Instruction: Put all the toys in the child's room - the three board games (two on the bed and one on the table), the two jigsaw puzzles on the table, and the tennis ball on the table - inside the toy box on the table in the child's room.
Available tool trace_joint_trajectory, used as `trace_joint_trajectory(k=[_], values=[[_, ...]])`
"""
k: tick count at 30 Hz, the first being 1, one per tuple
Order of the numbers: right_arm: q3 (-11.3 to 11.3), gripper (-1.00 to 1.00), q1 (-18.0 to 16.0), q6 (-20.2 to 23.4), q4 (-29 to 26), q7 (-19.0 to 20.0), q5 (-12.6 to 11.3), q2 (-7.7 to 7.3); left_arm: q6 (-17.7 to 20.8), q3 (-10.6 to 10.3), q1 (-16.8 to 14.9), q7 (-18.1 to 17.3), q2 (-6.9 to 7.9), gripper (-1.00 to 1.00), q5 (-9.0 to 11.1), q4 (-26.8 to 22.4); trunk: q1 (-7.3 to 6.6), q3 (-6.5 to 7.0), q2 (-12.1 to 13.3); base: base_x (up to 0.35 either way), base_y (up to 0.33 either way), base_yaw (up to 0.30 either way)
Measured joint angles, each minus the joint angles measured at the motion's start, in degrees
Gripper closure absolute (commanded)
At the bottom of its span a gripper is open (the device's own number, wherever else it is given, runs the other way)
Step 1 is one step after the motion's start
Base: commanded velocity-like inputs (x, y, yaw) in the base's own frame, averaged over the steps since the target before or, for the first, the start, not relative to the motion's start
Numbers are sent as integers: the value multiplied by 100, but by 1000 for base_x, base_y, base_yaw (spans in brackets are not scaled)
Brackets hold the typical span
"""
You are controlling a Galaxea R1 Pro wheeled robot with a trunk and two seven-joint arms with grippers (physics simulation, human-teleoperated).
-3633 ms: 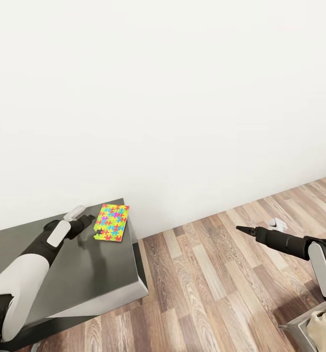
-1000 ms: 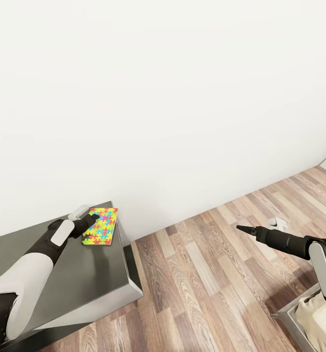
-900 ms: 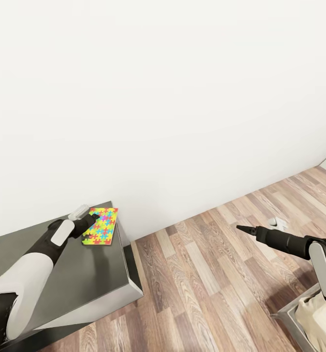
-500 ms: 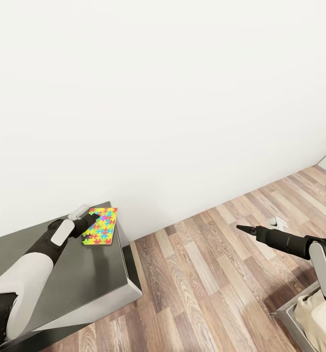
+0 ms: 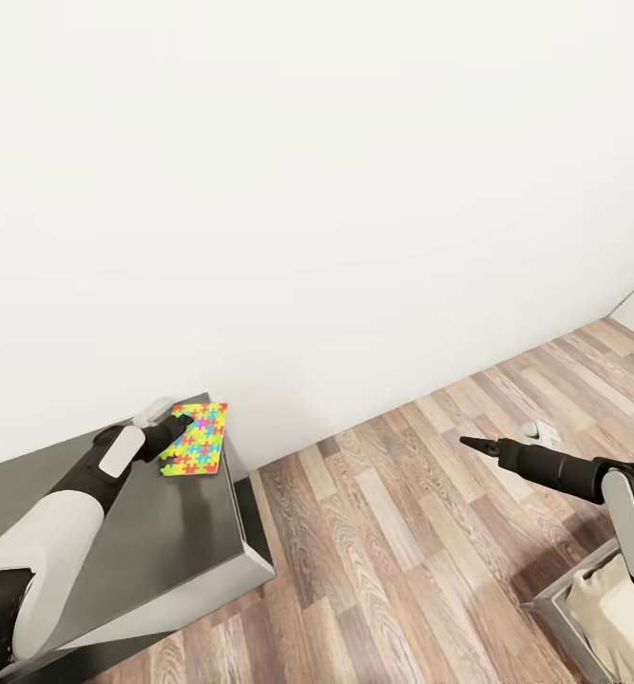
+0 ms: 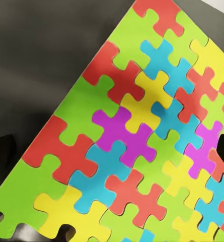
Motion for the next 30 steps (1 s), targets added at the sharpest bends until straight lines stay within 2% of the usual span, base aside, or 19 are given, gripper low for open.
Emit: trace_joint_trajectory(k=[30], values=[[0, -100, 18, 0, -16, 0, 2, -1, 5, 0, 0, 0, 5, -100, 1, -9, 0, 0, 0, 0, 0, -39]])
